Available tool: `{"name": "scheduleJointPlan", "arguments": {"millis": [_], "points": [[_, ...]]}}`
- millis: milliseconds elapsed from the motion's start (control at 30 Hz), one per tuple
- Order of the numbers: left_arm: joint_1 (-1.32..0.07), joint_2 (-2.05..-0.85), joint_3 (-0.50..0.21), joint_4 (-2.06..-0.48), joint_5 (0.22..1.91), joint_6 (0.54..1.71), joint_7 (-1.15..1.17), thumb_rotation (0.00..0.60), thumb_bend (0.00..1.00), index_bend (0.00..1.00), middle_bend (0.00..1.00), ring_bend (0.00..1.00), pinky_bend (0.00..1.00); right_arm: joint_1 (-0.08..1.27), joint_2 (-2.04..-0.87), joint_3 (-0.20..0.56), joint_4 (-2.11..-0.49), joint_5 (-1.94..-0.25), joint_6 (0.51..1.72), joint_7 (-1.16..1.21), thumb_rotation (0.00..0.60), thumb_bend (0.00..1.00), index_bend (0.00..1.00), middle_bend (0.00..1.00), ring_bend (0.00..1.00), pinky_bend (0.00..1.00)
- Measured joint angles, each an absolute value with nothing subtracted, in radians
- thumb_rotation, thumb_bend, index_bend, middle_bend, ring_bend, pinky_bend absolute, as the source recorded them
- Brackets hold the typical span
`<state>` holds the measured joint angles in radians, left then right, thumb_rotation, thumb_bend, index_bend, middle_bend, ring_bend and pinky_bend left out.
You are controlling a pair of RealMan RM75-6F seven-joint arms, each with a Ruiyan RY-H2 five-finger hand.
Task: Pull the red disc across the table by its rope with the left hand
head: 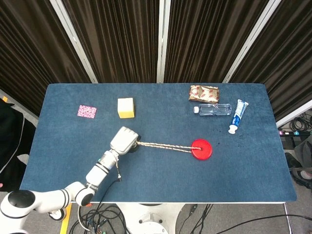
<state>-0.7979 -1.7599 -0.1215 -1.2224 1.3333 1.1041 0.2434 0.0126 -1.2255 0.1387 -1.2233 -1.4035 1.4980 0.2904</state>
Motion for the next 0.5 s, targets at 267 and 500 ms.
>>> {"name": "scheduleJointPlan", "arguments": {"millis": [267,500], "points": [[-0.685,-1.556,-0.091,-1.38,1.421,1.278,0.197,0.6,0.27,0.85,1.0,0.86,0.89,0.015,-1.224,0.136,-1.247,-1.413,1.505,0.262,0.6,0.22,0.0,0.0,0.0,0.0],[-0.574,-1.364,-0.082,-1.417,1.421,1.366,0.196,0.6,0.27,0.85,1.0,0.86,0.89,0.017,-1.215,0.139,-1.274,-1.422,1.521,0.242,0.6,0.22,0.0,0.0,0.0,0.0]]}}
